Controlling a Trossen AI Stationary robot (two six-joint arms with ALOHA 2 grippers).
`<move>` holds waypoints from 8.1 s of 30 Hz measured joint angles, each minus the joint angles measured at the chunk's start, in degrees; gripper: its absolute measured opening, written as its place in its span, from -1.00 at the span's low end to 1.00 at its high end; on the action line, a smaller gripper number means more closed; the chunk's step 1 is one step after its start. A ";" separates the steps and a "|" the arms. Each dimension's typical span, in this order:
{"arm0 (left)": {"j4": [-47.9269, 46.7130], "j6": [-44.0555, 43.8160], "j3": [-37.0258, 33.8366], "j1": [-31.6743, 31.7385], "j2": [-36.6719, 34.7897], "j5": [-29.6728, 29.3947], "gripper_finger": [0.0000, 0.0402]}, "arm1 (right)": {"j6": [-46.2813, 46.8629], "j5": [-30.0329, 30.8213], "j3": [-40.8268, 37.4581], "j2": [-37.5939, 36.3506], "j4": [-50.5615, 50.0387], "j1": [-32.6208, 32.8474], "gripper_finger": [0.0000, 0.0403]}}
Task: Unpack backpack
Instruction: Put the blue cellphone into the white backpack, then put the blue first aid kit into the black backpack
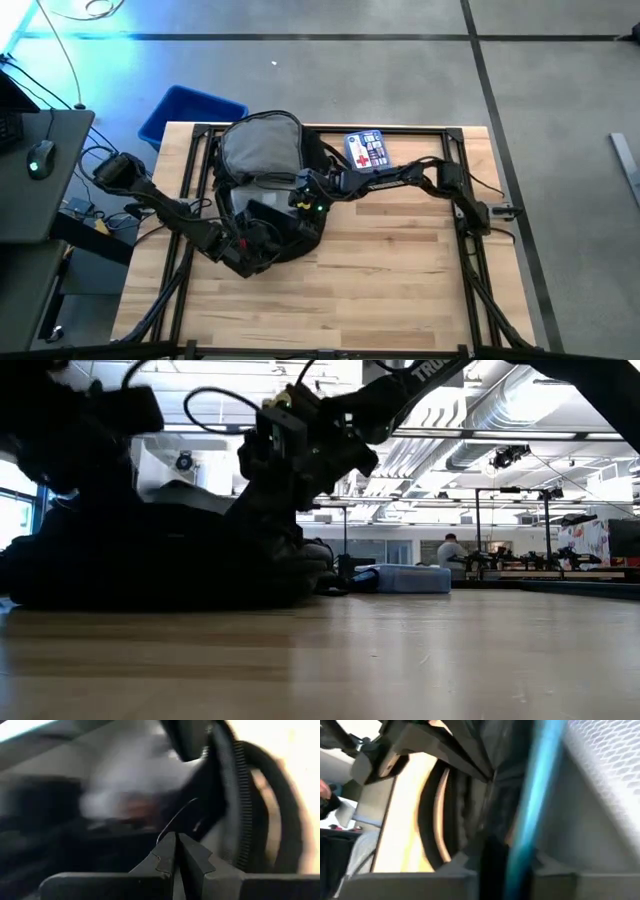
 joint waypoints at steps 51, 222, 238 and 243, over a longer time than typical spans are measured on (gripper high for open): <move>-41.31 -28.45 5.55 -0.25 -1.82 -21.39 -1.00 | -34.49 6.52 43.14 11.31 -43.27 -14.43 -0.17; 18.55 61.02 30.77 23.61 32.20 48.58 -1.00 | 65.53 55.76 -41.83 -50.76 -40.11 40.84 -0.47; 24.04 63.70 30.90 23.79 37.55 30.97 -1.00 | 86.24 60.52 -77.77 -54.51 22.02 41.36 0.47; 27.48 63.64 30.88 24.66 39.37 33.21 -1.00 | 85.65 62.61 -81.33 -53.91 30.68 40.29 0.47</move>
